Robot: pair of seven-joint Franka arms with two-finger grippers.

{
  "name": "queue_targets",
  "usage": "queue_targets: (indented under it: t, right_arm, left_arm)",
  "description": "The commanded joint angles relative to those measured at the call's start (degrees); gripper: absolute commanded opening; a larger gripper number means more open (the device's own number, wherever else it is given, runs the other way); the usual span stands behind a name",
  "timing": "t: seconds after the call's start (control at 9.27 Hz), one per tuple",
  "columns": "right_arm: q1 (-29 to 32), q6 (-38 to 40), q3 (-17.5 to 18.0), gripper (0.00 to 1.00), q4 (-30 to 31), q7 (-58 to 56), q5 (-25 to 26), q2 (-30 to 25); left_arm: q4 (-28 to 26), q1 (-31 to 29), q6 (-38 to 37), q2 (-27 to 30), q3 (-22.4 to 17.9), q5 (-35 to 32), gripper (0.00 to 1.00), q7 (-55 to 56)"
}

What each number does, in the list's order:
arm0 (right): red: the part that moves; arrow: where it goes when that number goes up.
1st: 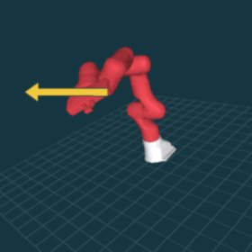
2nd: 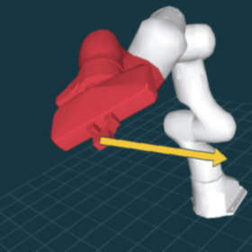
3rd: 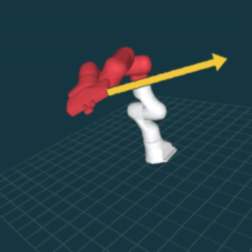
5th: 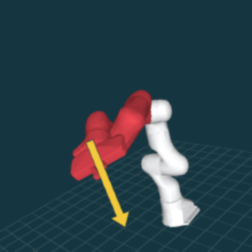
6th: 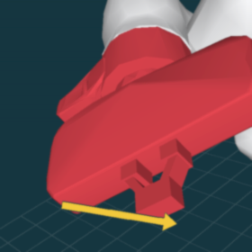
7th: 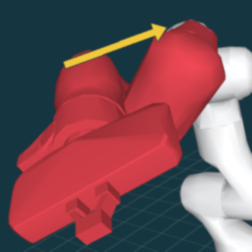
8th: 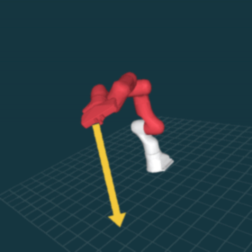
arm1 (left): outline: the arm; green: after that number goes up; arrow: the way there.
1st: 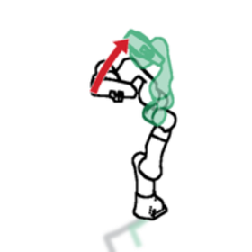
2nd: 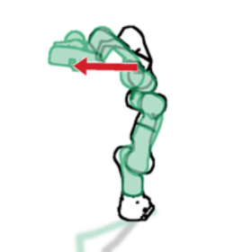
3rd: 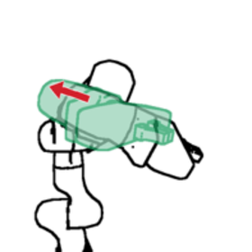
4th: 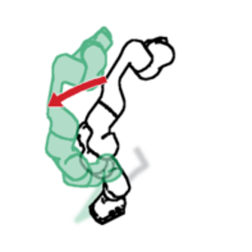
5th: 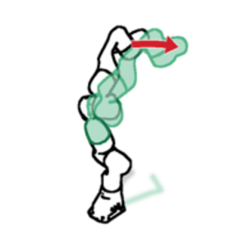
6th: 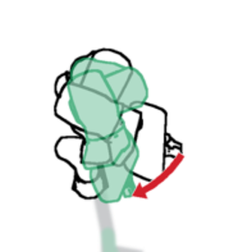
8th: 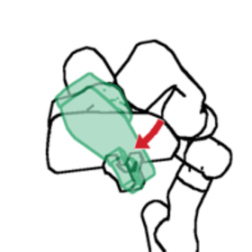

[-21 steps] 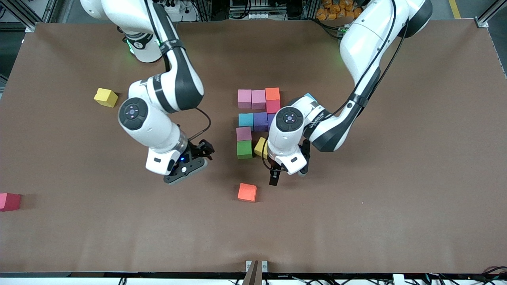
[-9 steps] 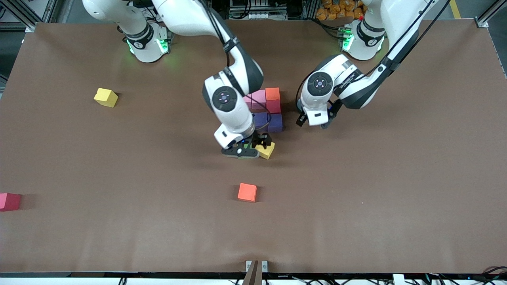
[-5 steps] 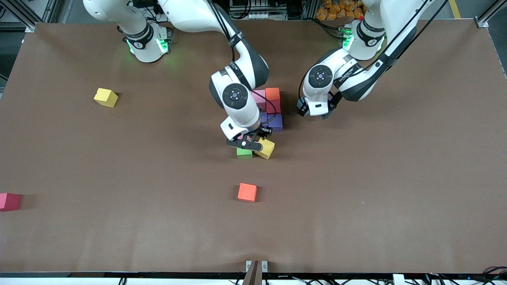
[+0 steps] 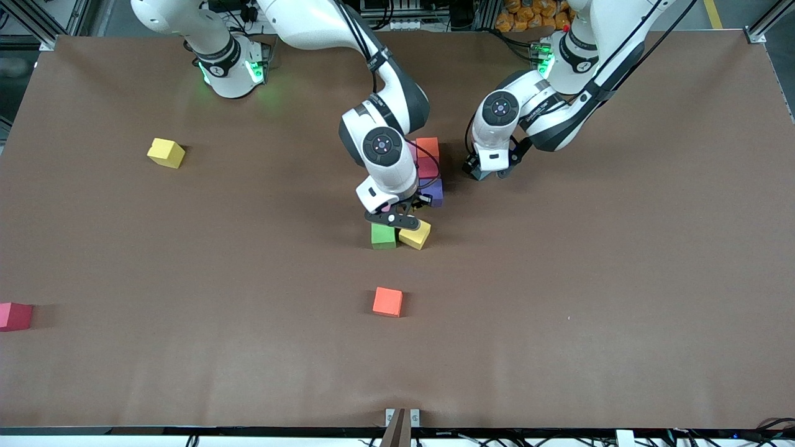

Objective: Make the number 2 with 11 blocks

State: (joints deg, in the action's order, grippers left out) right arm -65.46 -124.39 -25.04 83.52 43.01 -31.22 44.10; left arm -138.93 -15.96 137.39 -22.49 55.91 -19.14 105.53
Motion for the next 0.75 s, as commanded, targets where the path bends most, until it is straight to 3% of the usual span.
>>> queue_targets:
  t: [0.0,0.11,0.43,0.65]
  right_arm:
    - [0.5,-2.1,1.5,0.17,-2.0,2.2,0.1,1.2]
    - [0.8,-2.1,1.6,0.17,-3.2,2.4,0.1,2.1]
    - [0.7,-2.6,1.7,0.17,-4.1,2.7,0.1,4.1]
    - [0.7,-4.3,1.7,0.17,-4.2,2.5,0.1,4.8]
  left_arm:
    - [-1.1,-1.9,1.7,1.0,0.6,-1.5,0.33,-1.0]
    - [-1.0,-2.1,1.8,0.3,0.5,-2.3,0.00,-1.0]
    - [-0.6,-2.1,1.8,-0.2,-0.5,-2.6,0.00,-0.6]
    - [3.9,-2.1,1.0,-0.1,-3.4,-2.6,0.00,1.9]
